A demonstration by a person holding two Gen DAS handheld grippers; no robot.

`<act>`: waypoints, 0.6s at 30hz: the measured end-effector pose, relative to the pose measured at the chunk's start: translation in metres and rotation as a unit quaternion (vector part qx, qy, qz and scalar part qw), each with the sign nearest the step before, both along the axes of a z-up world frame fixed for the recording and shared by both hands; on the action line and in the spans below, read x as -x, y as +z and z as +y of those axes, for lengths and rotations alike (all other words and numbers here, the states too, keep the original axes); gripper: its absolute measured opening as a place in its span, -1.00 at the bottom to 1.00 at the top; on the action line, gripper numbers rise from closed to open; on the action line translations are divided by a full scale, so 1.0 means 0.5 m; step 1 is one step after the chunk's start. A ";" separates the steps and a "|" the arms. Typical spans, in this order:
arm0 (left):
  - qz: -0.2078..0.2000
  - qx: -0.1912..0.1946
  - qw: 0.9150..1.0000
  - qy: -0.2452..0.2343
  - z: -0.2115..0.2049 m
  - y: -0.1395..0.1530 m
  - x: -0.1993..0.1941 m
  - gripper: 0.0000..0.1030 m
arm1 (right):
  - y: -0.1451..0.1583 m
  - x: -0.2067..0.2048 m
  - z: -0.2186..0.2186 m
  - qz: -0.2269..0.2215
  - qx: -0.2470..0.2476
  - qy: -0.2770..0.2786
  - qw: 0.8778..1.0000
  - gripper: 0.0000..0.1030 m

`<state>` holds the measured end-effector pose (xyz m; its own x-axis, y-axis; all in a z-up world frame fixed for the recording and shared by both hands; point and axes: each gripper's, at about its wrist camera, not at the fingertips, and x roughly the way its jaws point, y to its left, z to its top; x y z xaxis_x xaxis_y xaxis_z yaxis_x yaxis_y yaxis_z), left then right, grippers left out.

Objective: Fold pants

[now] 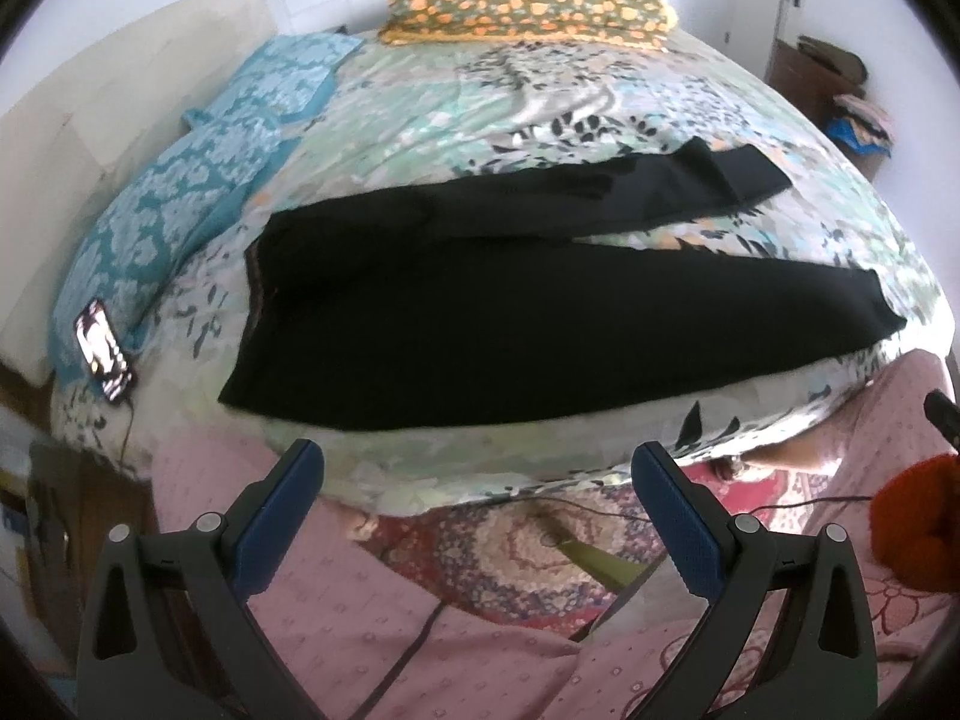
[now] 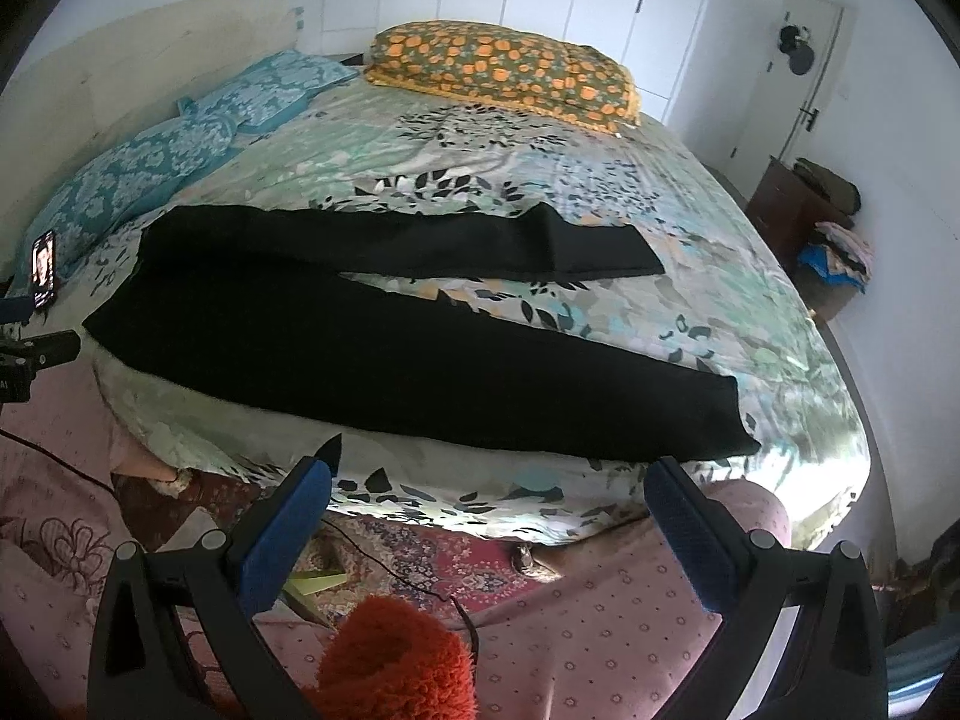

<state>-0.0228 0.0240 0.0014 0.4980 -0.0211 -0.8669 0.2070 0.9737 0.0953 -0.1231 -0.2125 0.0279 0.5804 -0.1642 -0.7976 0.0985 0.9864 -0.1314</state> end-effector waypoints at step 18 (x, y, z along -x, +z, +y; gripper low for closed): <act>0.001 0.022 0.996 0.084 0.073 -0.004 0.003 0.99 | 0.010 -0.016 0.041 -0.025 -0.027 0.062 0.997 1.00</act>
